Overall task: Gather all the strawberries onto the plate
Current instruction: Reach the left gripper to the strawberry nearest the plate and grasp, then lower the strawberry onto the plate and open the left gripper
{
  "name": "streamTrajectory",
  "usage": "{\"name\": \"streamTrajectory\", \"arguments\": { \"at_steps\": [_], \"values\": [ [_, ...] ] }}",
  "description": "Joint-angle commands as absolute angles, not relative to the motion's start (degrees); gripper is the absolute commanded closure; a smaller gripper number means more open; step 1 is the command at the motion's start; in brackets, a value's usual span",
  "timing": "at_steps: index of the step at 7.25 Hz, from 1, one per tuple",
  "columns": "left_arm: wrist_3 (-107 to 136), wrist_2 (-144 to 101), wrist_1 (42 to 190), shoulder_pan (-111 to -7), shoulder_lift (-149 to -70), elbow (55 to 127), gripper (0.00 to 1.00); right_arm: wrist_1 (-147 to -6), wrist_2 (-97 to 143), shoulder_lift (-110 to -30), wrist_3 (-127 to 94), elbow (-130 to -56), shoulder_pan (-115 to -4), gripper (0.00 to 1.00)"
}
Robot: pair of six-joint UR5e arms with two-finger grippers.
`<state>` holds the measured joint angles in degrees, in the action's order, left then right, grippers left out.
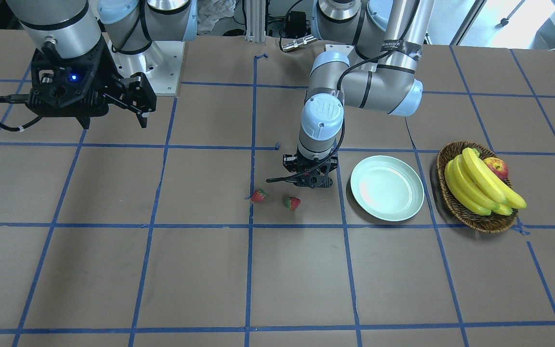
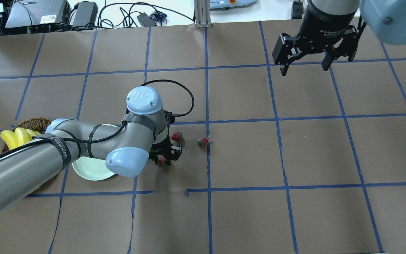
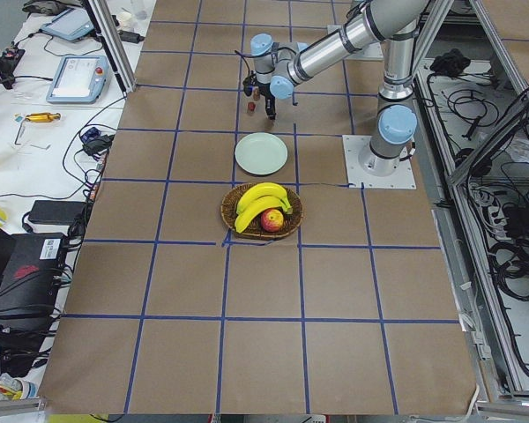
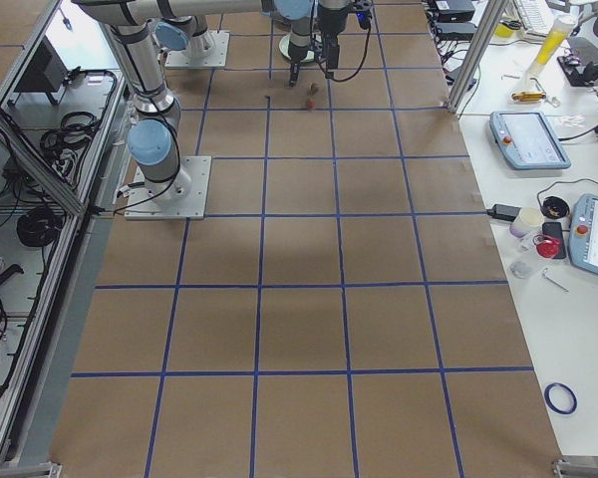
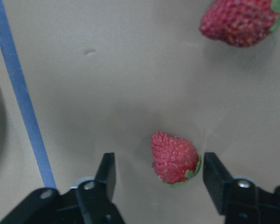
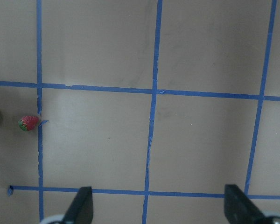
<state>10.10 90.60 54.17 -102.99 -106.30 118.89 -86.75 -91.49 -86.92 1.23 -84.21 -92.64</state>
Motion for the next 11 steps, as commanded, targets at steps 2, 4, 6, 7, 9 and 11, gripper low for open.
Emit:
{"name": "streamTrajectory", "arguments": {
  "at_steps": [2,4,6,7,9,11],
  "values": [
    [6.7,91.4,56.1,-101.8,-104.6,114.9,1.00,-86.7,-91.5,-86.9,1.2,-84.2,-92.6,0.00],
    [2.0,96.4,64.4,-92.9,-101.3,113.3,1.00,-86.8,-91.5,-86.9,1.2,-84.0,-92.6,0.00],
    [-6.9,96.4,64.4,-84.6,-100.5,117.6,1.00,-86.8,-91.5,-86.9,1.2,-84.1,-92.6,0.00],
    [-6.9,96.3,63.9,-83.3,-100.5,119.7,1.00,-86.8,-91.5,-86.9,1.2,-84.1,-92.6,0.00],
    [-6.2,95.7,63.1,-84.4,-100.5,119.5,0.27,-86.8,-91.5,-86.9,1.2,-84.1,-92.6,0.00],
    [1.4,91.7,62.5,-88.5,-100.4,116.7,0.18,-86.8,-91.5,-86.9,1.2,-84.1,-92.6,0.00]
  ]
}}
